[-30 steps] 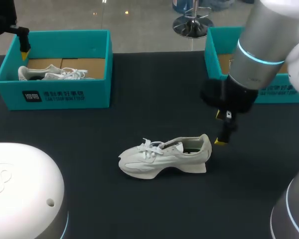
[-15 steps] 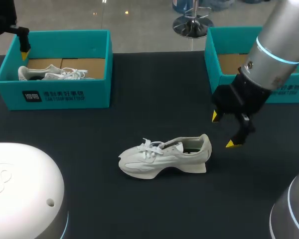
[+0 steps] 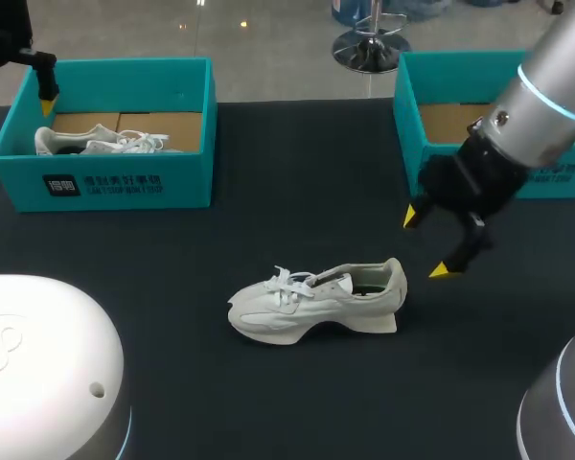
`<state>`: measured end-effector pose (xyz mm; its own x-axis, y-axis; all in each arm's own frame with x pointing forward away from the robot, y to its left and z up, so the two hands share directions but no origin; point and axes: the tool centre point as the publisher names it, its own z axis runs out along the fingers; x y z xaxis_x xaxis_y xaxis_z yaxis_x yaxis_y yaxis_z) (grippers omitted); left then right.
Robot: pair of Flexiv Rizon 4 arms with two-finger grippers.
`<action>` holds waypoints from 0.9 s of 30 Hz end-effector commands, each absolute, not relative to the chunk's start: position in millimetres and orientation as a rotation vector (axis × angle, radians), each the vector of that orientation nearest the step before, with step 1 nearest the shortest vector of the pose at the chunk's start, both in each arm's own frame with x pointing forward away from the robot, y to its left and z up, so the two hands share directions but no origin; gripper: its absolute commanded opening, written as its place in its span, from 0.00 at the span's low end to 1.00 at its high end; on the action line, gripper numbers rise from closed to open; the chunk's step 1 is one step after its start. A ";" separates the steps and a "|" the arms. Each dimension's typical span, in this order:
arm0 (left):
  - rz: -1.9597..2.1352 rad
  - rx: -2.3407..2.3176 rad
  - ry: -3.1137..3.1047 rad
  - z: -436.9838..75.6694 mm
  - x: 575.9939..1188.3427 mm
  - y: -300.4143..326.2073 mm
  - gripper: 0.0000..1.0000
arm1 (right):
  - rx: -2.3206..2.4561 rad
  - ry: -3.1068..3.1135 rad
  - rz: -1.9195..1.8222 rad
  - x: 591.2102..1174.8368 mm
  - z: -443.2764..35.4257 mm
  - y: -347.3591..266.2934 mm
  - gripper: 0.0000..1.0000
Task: Take the shoe out of the shoebox, open the shoe tongue, remove and reinsert the insole, then place the shoe into the shoebox
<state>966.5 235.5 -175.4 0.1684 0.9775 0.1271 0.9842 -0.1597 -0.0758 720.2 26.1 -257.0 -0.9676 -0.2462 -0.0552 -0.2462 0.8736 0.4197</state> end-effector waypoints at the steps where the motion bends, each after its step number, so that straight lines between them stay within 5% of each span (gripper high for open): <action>1: -0.076 -2.290 -1.939 -175.3 965.4 236.1 1.00 | -0.372 2.787 1.167 706.2 -277.9 -2.4 1.00; 27: -0.076 -2.290 -1.939 -175.3 965.4 236.1 1.00 | -0.233 2.804 1.472 715.1 -306.3 1.4 1.00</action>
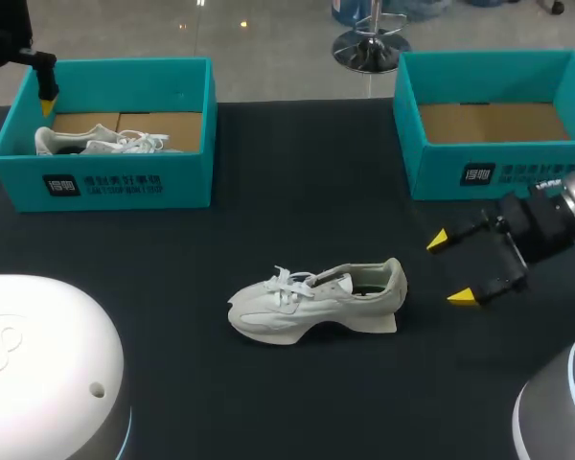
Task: Take the shoe out of the shoebox, open the shoe tongue, remove and reinsert the insole, then place the shoe into the shoebox
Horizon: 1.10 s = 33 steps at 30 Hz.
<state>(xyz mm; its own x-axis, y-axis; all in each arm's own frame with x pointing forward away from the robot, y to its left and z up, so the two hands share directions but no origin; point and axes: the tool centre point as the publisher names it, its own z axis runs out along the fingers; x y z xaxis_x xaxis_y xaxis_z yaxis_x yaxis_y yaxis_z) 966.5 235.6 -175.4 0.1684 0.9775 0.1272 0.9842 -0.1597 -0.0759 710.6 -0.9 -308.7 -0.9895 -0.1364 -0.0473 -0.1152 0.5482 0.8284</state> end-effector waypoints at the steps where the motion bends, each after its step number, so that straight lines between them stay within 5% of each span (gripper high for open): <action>1: -0.076 -2.290 -1.939 -175.3 965.4 236.1 1.00 | 0.228 -2.745 -1.441 715.1 -306.3 1.4 1.00; 33: -0.076 -2.290 -1.939 -175.3 965.4 236.1 1.00 | -0.165 -2.736 -1.676 707.2 -372.3 -4.8 1.00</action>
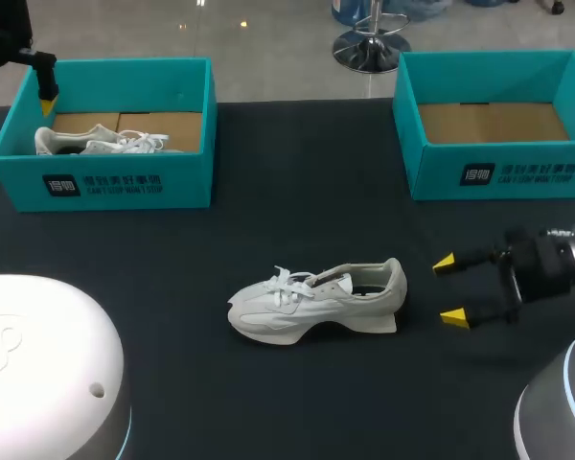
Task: Take the shoe out of the shoebox, open the shoe tongue, remove and reinsert the insole, then place the shoe into the shoebox
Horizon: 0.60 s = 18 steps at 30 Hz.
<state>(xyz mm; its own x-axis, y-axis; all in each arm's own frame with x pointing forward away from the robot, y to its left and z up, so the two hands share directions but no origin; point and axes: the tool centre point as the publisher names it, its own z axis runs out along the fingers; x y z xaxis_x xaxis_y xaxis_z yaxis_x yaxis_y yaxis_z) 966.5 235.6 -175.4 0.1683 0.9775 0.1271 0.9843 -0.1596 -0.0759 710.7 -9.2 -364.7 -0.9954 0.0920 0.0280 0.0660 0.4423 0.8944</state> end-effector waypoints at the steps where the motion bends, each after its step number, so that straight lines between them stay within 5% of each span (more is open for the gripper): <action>1: -0.076 -2.290 -1.939 -175.3 965.4 236.1 1.00 | 0.139 2.604 1.595 707.7 -375.6 -4.6 1.00; 18: -0.076 -2.290 -1.939 -175.3 965.4 236.1 1.00 | 0.076 2.510 1.660 733.8 -404.1 -13.0 1.00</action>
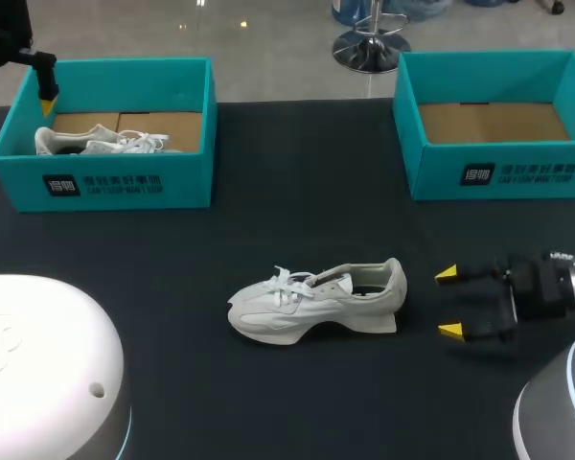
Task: Take the shoe out of the shoebox, open the shoe tongue, remove and reinsert the insole, then place the shoe into the shoebox
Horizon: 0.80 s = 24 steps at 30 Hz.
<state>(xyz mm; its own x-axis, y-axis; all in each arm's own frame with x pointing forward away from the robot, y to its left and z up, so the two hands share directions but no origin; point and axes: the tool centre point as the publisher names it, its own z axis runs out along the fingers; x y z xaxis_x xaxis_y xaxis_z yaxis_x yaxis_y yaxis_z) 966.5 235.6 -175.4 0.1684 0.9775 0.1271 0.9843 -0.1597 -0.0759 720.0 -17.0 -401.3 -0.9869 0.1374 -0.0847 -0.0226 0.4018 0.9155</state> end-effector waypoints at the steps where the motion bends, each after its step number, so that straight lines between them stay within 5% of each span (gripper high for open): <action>1: -0.076 -2.290 -1.939 -175.3 965.4 236.1 1.00 | 0.068 2.506 1.667 736.0 -403.6 -10.1 1.00; 24: -0.076 -2.290 -1.939 -175.3 965.4 236.1 1.00 | -0.047 2.505 1.792 752.3 -417.1 44.9 1.00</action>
